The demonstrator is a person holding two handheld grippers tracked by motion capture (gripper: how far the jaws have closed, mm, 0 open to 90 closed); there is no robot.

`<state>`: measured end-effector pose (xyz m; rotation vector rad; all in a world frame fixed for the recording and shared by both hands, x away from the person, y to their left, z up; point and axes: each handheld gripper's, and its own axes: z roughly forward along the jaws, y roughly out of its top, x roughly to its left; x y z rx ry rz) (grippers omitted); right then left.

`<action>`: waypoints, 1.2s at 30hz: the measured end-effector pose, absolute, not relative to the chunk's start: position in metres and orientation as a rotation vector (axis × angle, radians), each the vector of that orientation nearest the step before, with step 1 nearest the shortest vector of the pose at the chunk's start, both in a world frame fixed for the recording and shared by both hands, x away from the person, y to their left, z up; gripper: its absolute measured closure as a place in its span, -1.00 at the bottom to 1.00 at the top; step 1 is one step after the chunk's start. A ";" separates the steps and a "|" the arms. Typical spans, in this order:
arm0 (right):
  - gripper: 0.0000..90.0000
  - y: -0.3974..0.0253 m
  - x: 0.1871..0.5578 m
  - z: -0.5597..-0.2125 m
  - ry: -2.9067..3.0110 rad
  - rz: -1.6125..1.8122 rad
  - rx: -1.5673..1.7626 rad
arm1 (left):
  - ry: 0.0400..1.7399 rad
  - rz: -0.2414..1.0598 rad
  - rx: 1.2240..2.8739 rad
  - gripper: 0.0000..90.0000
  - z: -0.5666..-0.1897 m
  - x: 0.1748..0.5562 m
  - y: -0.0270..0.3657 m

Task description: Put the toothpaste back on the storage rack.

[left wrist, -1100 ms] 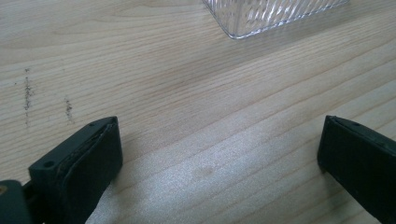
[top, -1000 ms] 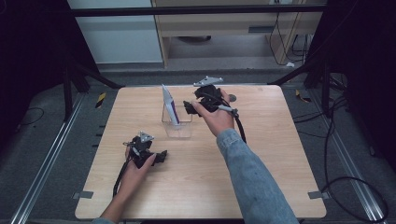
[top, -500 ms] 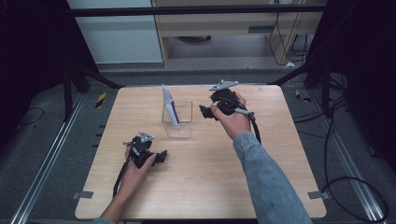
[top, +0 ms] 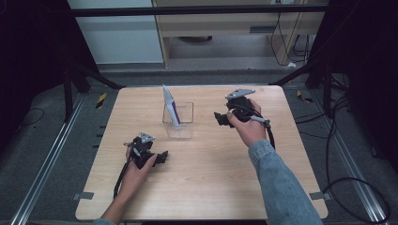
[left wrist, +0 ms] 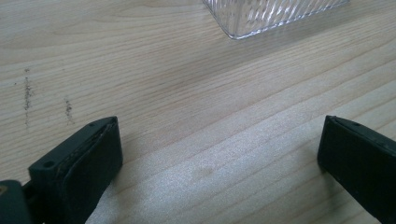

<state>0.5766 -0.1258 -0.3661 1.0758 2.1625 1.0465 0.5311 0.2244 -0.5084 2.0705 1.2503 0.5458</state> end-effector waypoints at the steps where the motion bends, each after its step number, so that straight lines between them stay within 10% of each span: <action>1: -0.61 -0.128 0.576 -0.368 2.162 1.043 1.080 | 1.251 0.546 2.070 -1.00 -0.508 0.531 0.224; 36: -0.53 -0.219 0.555 -0.446 2.132 1.005 1.305 | 1.251 0.545 2.070 -1.00 -0.508 0.531 0.224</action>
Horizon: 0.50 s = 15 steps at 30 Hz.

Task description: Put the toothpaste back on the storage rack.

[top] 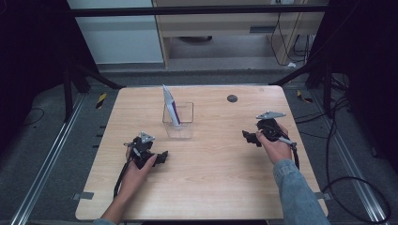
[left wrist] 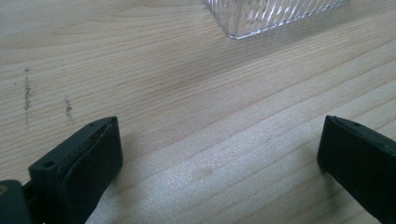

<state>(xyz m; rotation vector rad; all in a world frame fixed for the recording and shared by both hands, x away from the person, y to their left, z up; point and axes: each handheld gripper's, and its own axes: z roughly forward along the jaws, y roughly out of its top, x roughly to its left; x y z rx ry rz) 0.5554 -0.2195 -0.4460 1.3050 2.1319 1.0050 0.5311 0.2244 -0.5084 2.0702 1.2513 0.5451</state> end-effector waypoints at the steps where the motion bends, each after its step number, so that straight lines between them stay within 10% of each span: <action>1: -0.54 -0.221 0.556 -0.449 2.130 1.001 1.317 | 1.251 0.545 2.070 -1.00 -0.508 0.531 0.224; 15: -0.57 -0.232 0.560 -0.480 2.111 0.973 1.414 | 1.251 0.545 2.071 -1.00 -0.508 0.531 0.224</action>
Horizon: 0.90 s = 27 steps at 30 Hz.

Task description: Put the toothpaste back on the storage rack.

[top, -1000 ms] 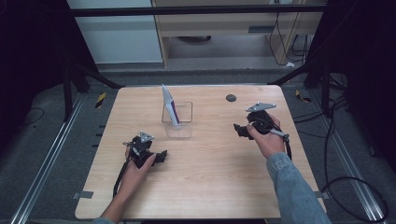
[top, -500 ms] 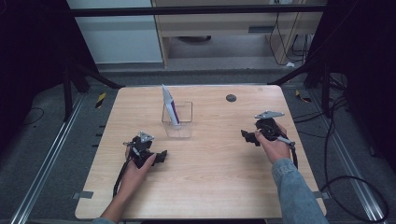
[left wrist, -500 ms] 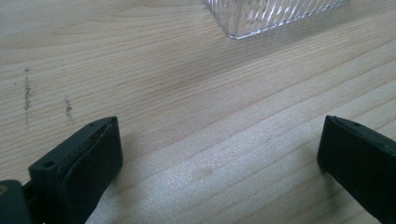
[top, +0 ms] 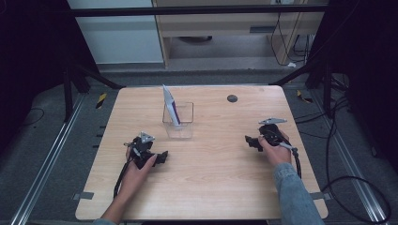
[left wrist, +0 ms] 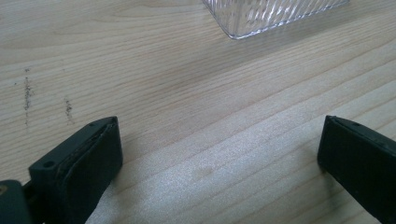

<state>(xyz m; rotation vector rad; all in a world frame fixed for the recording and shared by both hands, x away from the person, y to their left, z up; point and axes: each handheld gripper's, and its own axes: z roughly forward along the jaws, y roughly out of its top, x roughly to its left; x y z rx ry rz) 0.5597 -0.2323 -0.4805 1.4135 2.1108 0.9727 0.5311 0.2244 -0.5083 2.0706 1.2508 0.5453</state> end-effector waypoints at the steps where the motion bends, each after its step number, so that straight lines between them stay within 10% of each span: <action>1: -0.58 -0.233 0.560 -0.482 2.103 0.974 1.422 | 1.251 0.545 2.071 -1.00 -0.508 0.531 0.224; 27: -0.71 -0.243 0.568 -0.507 1.960 0.924 1.577 | 1.251 0.545 2.071 -1.00 -0.508 0.531 0.224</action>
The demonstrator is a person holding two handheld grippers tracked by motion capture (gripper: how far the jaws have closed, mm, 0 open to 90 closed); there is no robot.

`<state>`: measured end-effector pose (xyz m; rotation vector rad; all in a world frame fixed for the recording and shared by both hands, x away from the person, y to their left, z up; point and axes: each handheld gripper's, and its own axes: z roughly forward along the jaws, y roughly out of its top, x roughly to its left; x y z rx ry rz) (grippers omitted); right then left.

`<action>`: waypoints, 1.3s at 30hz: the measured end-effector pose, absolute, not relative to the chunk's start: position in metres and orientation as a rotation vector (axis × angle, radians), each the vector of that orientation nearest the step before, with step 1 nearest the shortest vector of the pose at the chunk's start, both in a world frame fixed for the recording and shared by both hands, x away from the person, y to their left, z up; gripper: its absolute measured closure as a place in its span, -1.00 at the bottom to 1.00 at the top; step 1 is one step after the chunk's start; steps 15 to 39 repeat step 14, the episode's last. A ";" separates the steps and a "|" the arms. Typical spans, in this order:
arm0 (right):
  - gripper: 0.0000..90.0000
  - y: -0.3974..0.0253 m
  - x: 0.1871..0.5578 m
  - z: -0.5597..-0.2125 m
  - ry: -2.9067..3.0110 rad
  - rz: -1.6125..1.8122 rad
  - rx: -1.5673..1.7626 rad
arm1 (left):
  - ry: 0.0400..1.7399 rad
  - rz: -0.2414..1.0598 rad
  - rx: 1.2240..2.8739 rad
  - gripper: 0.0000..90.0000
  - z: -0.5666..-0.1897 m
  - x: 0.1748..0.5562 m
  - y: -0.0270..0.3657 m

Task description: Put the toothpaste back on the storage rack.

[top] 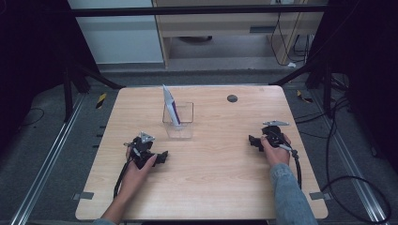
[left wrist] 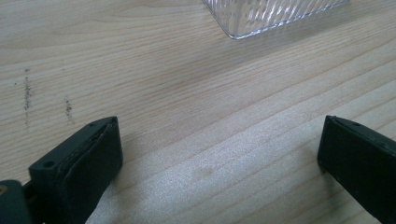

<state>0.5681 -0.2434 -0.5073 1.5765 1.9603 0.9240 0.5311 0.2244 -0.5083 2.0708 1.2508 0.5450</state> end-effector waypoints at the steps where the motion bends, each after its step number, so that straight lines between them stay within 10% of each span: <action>1: -0.71 -0.243 0.568 -0.508 1.962 0.903 1.553 | 1.251 0.545 2.071 -1.00 -0.508 0.531 0.224; 39: -0.96 -0.233 0.570 -0.511 1.983 0.852 1.538 | 1.251 0.545 2.070 -1.00 -0.508 0.531 0.224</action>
